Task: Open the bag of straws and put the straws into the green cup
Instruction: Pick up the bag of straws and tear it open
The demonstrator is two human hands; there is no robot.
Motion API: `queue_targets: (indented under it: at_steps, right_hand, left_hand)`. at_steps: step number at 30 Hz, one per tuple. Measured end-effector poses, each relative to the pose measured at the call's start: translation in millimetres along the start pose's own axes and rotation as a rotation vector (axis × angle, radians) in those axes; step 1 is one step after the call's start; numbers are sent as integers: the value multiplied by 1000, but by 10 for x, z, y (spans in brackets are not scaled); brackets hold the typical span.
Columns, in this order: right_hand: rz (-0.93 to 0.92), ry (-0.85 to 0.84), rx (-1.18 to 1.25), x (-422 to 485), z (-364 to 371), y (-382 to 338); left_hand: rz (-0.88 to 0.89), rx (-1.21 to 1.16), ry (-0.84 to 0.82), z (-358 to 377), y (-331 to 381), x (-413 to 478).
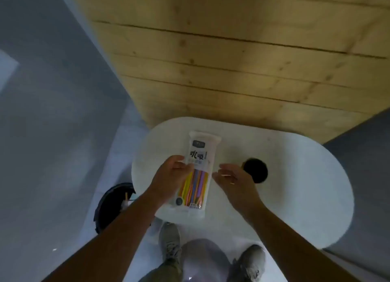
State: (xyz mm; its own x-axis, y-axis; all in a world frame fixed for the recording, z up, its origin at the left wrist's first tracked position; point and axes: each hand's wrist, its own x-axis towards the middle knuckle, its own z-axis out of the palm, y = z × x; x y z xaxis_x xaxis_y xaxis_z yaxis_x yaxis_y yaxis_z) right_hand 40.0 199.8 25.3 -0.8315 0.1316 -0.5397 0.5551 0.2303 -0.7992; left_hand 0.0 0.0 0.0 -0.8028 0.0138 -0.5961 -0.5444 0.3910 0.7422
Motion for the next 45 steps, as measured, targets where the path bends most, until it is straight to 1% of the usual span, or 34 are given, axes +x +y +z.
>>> queue_targets:
  at_steps: [5,7,10,14,19,27,33,36,38,43,45]
  right_hand:
    - [8,48,64,459,425,647]
    - [-20,74,91,587,521,800]
    - [-90,94,170,772,626,901]
    - [-149,138,294,973,696,1012]
    - [-207,94,404,1146,642,1088]
    - [-369,17,466,1191,519,1002]
    - [-474,101,529,1080,434,749]
    - [-533,124,560,922,356,622]
    - [-593,131,520,774,290,526]
    - [-798,126,468,257,11,295]
    - [-843,152,425,51,-109,245]
  left_hand:
    - [33,-19,81,286,-574,466]
    - [71,-15,102,351,-711,571]
    - [124,-10,126,414,-794,727]
    - [196,-75,172,497,-825,918]
    - [225,-180,152,528,-753,1018]
    - [416,-275,65,622,-516,1013]
    - [608,-371,34,622,-281,876]
    - [721,-352,10,581,-160,701]
    - [780,-337,9,556,-104,575]
    - [879,-254,27,548,-24,241]
    - [896,-244,48,571,0,112]
